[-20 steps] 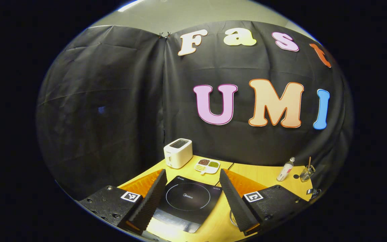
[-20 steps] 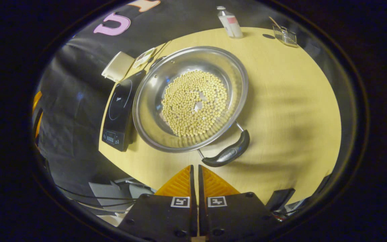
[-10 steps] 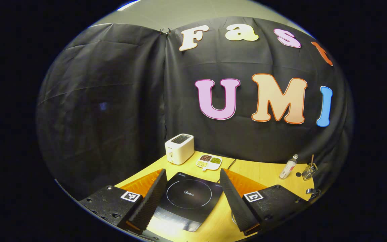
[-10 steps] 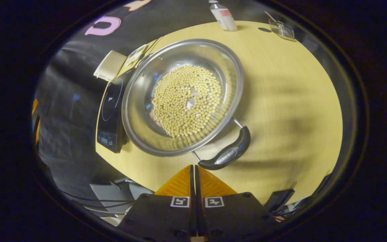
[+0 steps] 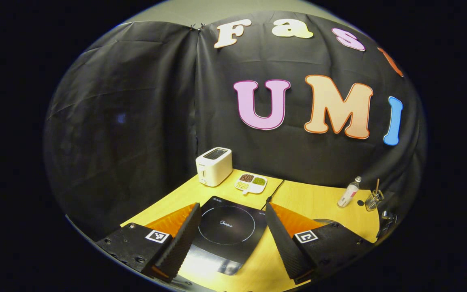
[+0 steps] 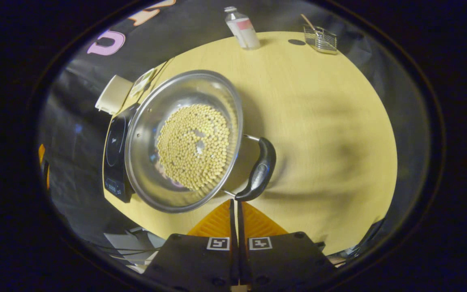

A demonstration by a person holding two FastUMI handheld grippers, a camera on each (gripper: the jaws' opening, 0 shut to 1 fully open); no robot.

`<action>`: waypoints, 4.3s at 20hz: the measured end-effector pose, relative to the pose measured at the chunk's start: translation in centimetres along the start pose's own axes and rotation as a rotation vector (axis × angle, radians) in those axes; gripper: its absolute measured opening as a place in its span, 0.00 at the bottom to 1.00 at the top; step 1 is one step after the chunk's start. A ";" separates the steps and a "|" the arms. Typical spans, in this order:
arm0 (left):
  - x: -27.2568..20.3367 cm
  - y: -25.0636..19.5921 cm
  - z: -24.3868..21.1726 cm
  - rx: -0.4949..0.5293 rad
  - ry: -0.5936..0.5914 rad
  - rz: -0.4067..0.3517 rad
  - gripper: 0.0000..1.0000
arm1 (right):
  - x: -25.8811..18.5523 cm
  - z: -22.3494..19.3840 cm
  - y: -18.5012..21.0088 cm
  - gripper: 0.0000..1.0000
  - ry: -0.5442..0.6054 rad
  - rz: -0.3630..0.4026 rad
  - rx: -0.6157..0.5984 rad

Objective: First push the handle of the pot to place it horizontally, then grasp the pot with both hands and set it on the induction cooktop.

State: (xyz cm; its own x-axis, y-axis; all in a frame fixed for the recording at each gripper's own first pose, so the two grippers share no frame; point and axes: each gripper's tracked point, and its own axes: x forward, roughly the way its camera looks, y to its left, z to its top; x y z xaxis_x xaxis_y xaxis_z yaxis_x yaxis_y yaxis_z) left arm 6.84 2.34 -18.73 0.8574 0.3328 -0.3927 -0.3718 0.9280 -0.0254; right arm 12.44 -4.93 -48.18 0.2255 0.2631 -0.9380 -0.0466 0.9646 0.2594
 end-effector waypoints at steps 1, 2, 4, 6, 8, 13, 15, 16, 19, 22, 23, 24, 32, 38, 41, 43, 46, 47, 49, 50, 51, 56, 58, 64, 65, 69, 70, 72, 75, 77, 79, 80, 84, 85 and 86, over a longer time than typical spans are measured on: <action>0.1 0.0 -0.1 -0.002 0.005 -0.002 0.96 | 0.0 0.5 -0.3 0.04 -0.005 -0.005 0.004; 0.2 0.0 -0.2 -0.001 0.009 -0.002 0.96 | 0.1 1.0 -0.5 0.04 -0.010 -0.010 0.008; 0.3 0.0 -0.3 0.005 0.015 0.003 0.96 | 0.2 2.3 -0.9 0.04 -0.019 -0.017 0.019; 0.6 0.1 -0.8 0.010 0.025 0.009 0.97 | 0.4 3.3 -1.3 0.04 -0.027 -0.025 0.027; 0.9 0.0 -1.4 0.004 0.049 0.010 0.96 | 0.4 4.1 -1.5 0.04 -0.031 -0.032 0.029; 0.9 -0.6 -3.5 0.002 0.107 -0.006 0.96 | 0.7 6.0 -2.0 0.04 -0.046 -0.048 0.012; 0.8 -1.2 -4.2 -0.002 0.127 -0.016 0.96 | 0.7 6.3 -2.1 0.04 -0.048 -0.048 0.019; 0.8 -1.6 -4.5 -0.009 0.138 -0.025 0.97 | 0.8 6.5 -2.1 0.04 -0.048 -0.047 0.027; 1.2 -2.3 -5.5 -0.011 0.167 -0.042 0.96 | 0.8 6.6 -2.2 0.04 -0.045 -0.039 0.038; 1.5 -3.0 -6.6 -0.004 0.206 -0.060 0.97 | 0.1 6.5 -2.1 0.04 -0.035 -0.013 0.041; 1.6 -3.5 -6.8 -0.012 0.214 -0.075 0.97 | -0.2 6.5 -1.7 0.16 -0.028 0.001 0.041; 1.6 -4.1 -7.2 -0.018 0.228 -0.092 0.97 | -0.2 6.3 -2.0 0.14 -0.031 0.000 0.034; 2.7 -7.4 -11.2 0.043 0.371 -0.189 0.96 | -2.7 7.6 -4.1 1.00 -0.057 -0.025 -0.012; 4.6 -9.0 -15.3 0.068 0.511 -0.281 0.97 | -3.0 9.9 -2.7 0.94 -0.081 0.037 -0.020; 5.9 -10.0 -17.1 0.070 0.583 -0.330 0.97 | -2.4 10.4 -2.4 0.94 -0.062 0.053 -0.048; 6.7 -10.7 -18.4 0.064 0.635 -0.361 0.96 | -1.9 10.4 -2.0 0.94 -0.046 0.076 -0.052; 8.0 -11.4 -20.3 0.074 0.702 -0.386 0.96 | -0.8 11.0 -1.5 0.94 -0.041 0.104 -0.046; 8.5 -11.3 -21.0 0.086 0.724 -0.387 0.96 | -0.4 11.3 -1.5 0.94 -0.037 0.114 -0.041; 9.3 -11.6 -22.2 0.098 0.766 -0.396 0.96 | 0.5 11.3 -1.3 1.00 -0.020 0.131 -0.029; 9.7 -11.7 -22.6 0.098 0.785 -0.398 0.94 | 1.1 11.4 -1.3 0.93 -0.005 0.137 -0.024; 10.1 -11.7 -23.2 0.108 0.805 -0.397 0.94 | 1.6 11.4 -1.2 0.93 0.010 0.142 -0.019; 11.1 -12.5 -25.0 0.148 0.888 -0.419 0.93 | 3.7 10.9 -0.5 0.91 0.074 0.166 -0.038; 11.5 -13.0 -25.8 0.148 0.910 -0.423 0.84 | 4.6 10.5 -0.3 0.88 0.101 0.170 -0.045; 12.7 -12.6 -27.0 0.180 0.957 -0.383 0.66 | 6.1 10.9 -0.3 0.80 0.126 0.180 -0.013; 12.6 -12.6 -27.3 0.177 0.969 -0.380 0.66 | 6.3 10.7 -0.5 0.70 0.133 0.169 -0.022; 12.7 -12.7 -27.3 0.174 0.970 -0.383 0.64 | 6.8 10.6 -1.3 0.53 0.143 0.117 -0.030; 12.4 -12.7 -27.4 0.165 0.974 -0.383 0.65 | 6.8 11.0 -1.3 0.58 0.125 0.113 -0.025; 12.4 -12.6 -27.4 0.147 0.971 -0.377 0.62 | 7.0 11.1 -1.4 0.50 0.100 0.096 -0.038; 12.3 -12.7 -27.1 0.165 0.954 -0.380 0.61 | 6.6 11.5 -1.4 0.55 0.069 0.091 -0.064; 12.2 -12.8 -26.7 0.179 0.931 -0.400 0.61 | 6.1 11.8 -1.4 0.56 0.041 0.095 -0.076; 11.3 -13.2 -26.0 0.192 0.920 -0.414 0.61 | 5.2 11.7 -1.5 0.56 0.030 0.093 -0.075; 10.8 -13.2 -25.8 0.198 0.918 -0.420 0.63 | 4.8 11.6 -1.5 0.56 0.021 0.091 -0.078; 8.4 -13.1 -25.0 0.193 0.923 -0.449 0.61 | 2.3 10.1 -1.4 0.56 -0.001 0.079 -0.059; 7.7 -13.0 -24.7 0.199 0.922 -0.456 0.61 | 1.7 9.4 -1.4 0.55 -0.003 0.077 -0.057; 6.9 -12.8 -24.5 0.205 0.923 -0.462 0.61 | 1.2 8.9 -1.4 0.55 -0.007 0.078 -0.054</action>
State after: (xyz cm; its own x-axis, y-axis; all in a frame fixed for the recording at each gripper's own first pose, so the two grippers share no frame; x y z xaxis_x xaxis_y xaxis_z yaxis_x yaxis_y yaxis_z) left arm 8.77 -11.35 -43.67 0.2648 -0.2380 -0.9345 0.0638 0.9713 -0.2293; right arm 21.39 -6.11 -47.60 0.2257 0.3375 -0.9139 -0.1167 0.9407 0.3186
